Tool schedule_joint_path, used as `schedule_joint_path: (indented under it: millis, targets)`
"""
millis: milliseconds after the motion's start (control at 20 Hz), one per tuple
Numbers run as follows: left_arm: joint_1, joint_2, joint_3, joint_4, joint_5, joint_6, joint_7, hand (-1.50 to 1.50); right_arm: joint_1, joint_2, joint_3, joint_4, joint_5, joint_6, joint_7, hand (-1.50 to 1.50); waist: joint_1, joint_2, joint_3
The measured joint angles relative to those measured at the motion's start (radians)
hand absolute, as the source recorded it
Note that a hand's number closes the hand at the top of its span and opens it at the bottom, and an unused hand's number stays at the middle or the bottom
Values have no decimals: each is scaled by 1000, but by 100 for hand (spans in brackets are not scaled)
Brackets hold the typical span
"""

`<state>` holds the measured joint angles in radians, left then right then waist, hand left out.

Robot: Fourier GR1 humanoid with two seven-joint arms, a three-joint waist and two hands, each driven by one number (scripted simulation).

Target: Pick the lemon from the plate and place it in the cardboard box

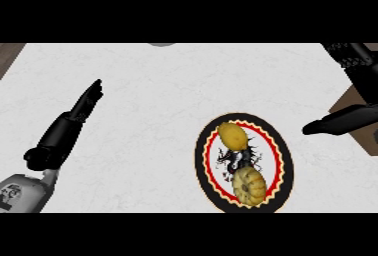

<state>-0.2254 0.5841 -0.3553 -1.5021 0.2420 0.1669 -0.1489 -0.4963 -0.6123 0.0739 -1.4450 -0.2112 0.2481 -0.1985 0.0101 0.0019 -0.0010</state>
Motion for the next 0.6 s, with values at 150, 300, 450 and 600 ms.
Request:
schedule_joint_path:
  millis: [150,300,450,600]
  targets:
    - [-18,5,-1,2,-5,-31,-6,0,-47,-45,18,47,77,65,-131,-150,9,4,1]
    - [-43,-6,0,20,-12,-44,-3,0,-71,-76,61,62,181,97,-256,-150,7,6,2]
    - [-65,-15,4,22,-22,-50,14,0,-108,-101,101,76,274,119,-321,-150,6,4,1]
    - [-68,-16,11,30,-25,-61,13,0,-153,-132,169,57,378,143,-298,-150,6,2,0]
